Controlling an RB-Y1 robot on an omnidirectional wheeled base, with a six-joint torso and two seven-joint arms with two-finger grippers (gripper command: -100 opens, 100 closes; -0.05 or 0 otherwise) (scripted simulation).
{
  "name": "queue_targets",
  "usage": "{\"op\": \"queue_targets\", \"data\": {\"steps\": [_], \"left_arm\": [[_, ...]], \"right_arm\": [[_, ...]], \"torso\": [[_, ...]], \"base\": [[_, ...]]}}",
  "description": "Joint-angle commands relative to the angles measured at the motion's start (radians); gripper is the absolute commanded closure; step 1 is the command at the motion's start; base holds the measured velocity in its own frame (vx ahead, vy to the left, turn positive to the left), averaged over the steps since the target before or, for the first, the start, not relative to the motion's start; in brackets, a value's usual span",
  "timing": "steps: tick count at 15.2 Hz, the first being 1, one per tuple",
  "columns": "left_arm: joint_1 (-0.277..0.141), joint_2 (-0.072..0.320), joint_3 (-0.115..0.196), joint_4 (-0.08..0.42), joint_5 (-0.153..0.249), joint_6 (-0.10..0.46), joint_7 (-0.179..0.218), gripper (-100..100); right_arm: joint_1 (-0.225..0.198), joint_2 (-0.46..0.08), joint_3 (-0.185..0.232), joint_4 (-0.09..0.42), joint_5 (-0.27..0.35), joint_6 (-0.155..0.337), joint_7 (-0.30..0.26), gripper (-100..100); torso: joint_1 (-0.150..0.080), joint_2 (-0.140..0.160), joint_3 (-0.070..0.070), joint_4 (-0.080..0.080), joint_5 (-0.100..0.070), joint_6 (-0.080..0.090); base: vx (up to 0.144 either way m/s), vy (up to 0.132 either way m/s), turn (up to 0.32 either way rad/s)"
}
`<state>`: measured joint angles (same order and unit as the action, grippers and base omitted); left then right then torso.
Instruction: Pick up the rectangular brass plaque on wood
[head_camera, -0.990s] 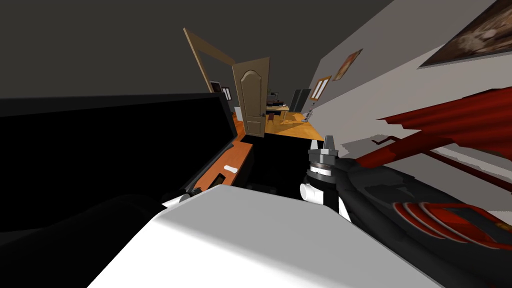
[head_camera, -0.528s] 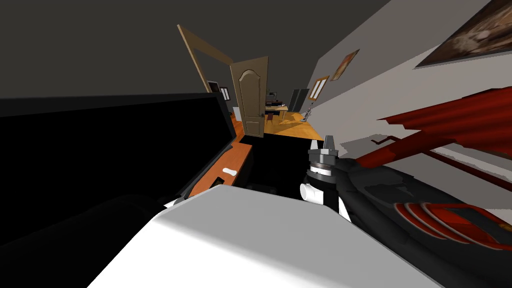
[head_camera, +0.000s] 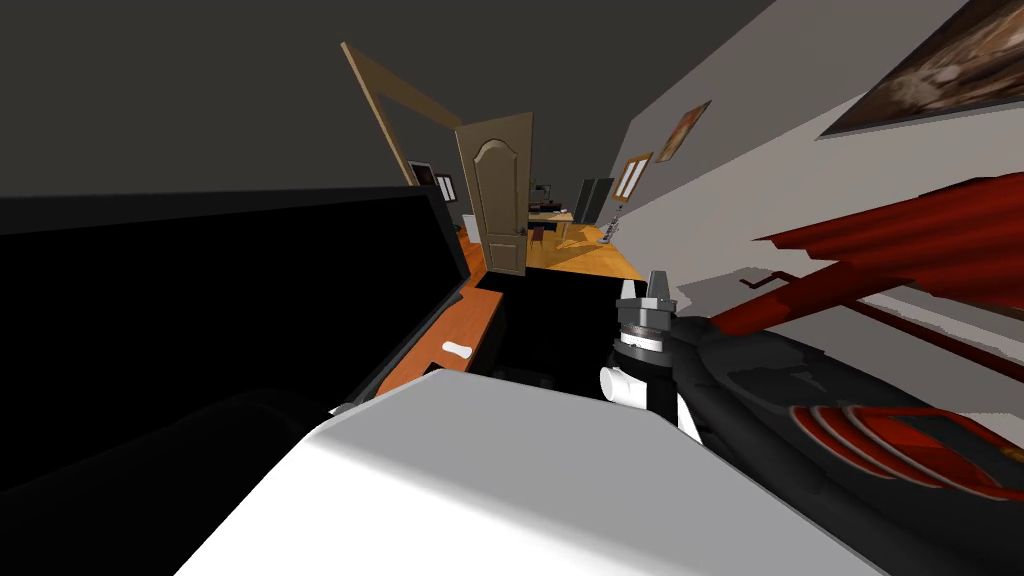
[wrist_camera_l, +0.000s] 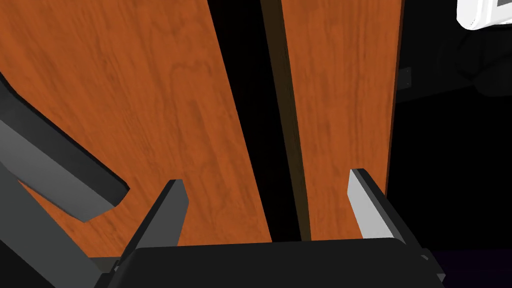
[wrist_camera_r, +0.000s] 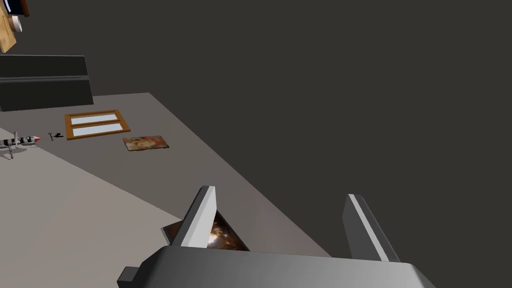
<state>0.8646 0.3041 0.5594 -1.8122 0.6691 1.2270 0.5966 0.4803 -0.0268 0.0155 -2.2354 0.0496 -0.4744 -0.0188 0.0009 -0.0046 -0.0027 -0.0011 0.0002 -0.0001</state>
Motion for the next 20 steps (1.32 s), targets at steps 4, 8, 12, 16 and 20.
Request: {"op": "queue_targets", "data": {"steps": [4,8,12,16,20], "left_arm": [[0.019,-0.002,0.031,0.025,0.034,0.108,0.030,-100],[0.027,-0.002,0.046,0.038,0.051,0.153,0.041,-100],[-0.007,-0.014,0.022,0.103,0.024,0.090,0.016,-100],[-0.014,-0.016,0.018,0.116,0.019,0.081,0.012,100],[-0.013,-0.017,0.017,0.116,0.019,0.082,0.013,100]], "right_arm": [[0.000,0.000,0.000,0.000,0.000,0.000,0.000,0],[0.000,0.000,0.000,0.000,0.000,0.000,0.000,0],[0.000,0.000,0.000,0.000,0.000,0.000,0.000,0],[0.000,0.000,0.000,0.000,0.000,0.000,0.000,0],[0.000,0.000,0.000,0.000,0.000,0.000,0.000,0]], "torso": [[0.000,0.000,0.000,0.000,0.000,0.000],[0.000,0.001,0.000,0.000,0.000,0.000],[-0.001,0.004,0.002,0.001,0.000,0.000],[-0.002,0.005,0.003,0.001,0.000,0.000],[0.001,0.005,0.003,0.001,0.000,0.001]], "base": [[0.058,0.028,-0.039],[0.049,0.021,-0.032],[0.003,0.009,0.009],[-0.009,0.005,0.004],[0.000,0.000,0.000]]}}
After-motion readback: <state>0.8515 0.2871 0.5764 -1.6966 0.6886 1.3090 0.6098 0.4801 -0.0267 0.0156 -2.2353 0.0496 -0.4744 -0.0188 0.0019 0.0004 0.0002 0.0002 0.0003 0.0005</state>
